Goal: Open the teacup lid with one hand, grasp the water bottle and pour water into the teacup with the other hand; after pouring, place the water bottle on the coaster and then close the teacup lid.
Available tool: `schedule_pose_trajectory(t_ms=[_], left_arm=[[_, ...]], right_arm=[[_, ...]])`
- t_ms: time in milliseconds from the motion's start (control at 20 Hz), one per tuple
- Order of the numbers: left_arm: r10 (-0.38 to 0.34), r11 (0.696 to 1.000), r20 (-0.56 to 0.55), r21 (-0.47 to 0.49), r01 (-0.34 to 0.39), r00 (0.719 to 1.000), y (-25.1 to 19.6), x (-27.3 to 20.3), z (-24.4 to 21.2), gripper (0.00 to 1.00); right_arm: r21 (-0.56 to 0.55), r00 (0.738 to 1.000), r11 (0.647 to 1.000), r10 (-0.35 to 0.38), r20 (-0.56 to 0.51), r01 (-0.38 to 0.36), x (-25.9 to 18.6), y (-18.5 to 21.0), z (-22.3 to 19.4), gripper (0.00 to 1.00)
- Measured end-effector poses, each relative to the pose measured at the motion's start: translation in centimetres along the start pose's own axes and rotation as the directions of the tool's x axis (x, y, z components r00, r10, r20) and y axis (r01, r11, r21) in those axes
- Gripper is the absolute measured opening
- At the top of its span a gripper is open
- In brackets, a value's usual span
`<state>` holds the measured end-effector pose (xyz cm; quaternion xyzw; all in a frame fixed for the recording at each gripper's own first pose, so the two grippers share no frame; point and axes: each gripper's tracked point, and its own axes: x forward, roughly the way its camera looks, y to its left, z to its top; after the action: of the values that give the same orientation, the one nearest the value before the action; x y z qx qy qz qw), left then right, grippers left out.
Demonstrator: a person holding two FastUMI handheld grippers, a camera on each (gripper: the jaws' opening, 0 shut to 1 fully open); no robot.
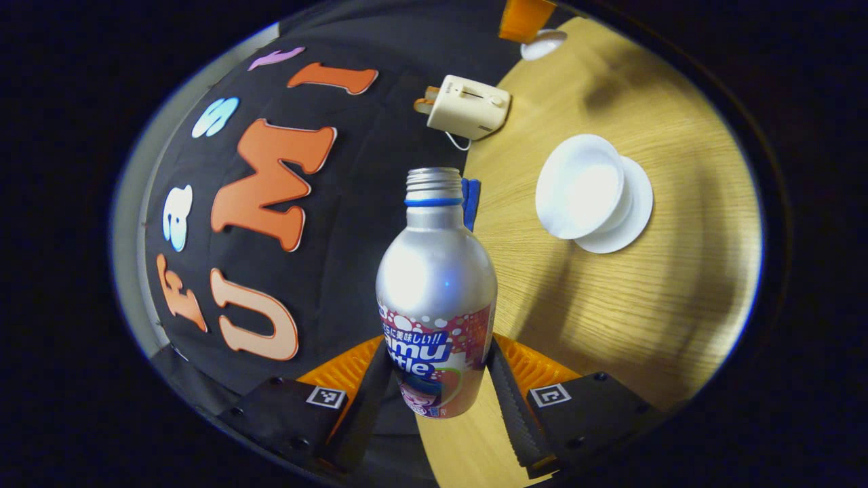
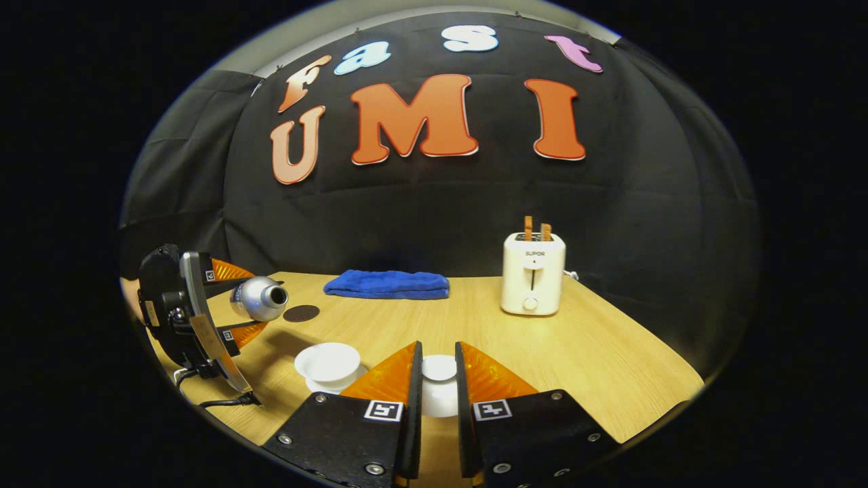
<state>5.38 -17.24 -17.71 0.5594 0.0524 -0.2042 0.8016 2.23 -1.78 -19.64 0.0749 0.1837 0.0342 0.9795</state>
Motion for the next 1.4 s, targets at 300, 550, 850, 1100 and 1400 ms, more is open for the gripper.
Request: schedule_pose_trajectory(t_ms=[300, 550, 850, 1100, 1400], left_arm=[[0.084, 0.936, 0.011, -0.344, -0.075, 0.996, 1.6, -0.8, -2.6, 0.83], [0.143, 0.796, 0.005, -0.595, -0.112, 0.990, 3.6, 0.6, -5.5, 0.83], [0.218, 0.588, -0.038, -0.793, -0.162, 0.975, 5.7, 1.4, -7.4, 0.83], [0.285, 0.467, -0.037, -0.867, -0.173, 0.958, 7.3, 1.4, -6.7, 0.83], [0.323, 0.347, -0.008, -0.930, -0.126, 0.946, 7.4, 3.3, -6.2, 0.83]], right_arm=[[-0.045, 0.995, 0.994, 0.102, -0.013, -0.102, 2.0, 5.9, 0.8, 0.23], [-0.083, 0.985, 0.981, 0.174, -0.011, -0.174, 3.5, 10.0, 1.4, 0.23], [-0.099, 0.976, 0.972, 0.209, -0.054, -0.214, 5.0, 12.5, 0.0, 0.23], [-0.101, 0.974, 0.970, 0.213, -0.079, -0.221, 5.7, 13.0, -0.8, 0.23], [-0.101, 0.974, 0.970, 0.212, -0.078, -0.220, 5.7, 12.9, -0.8, 0.24]])
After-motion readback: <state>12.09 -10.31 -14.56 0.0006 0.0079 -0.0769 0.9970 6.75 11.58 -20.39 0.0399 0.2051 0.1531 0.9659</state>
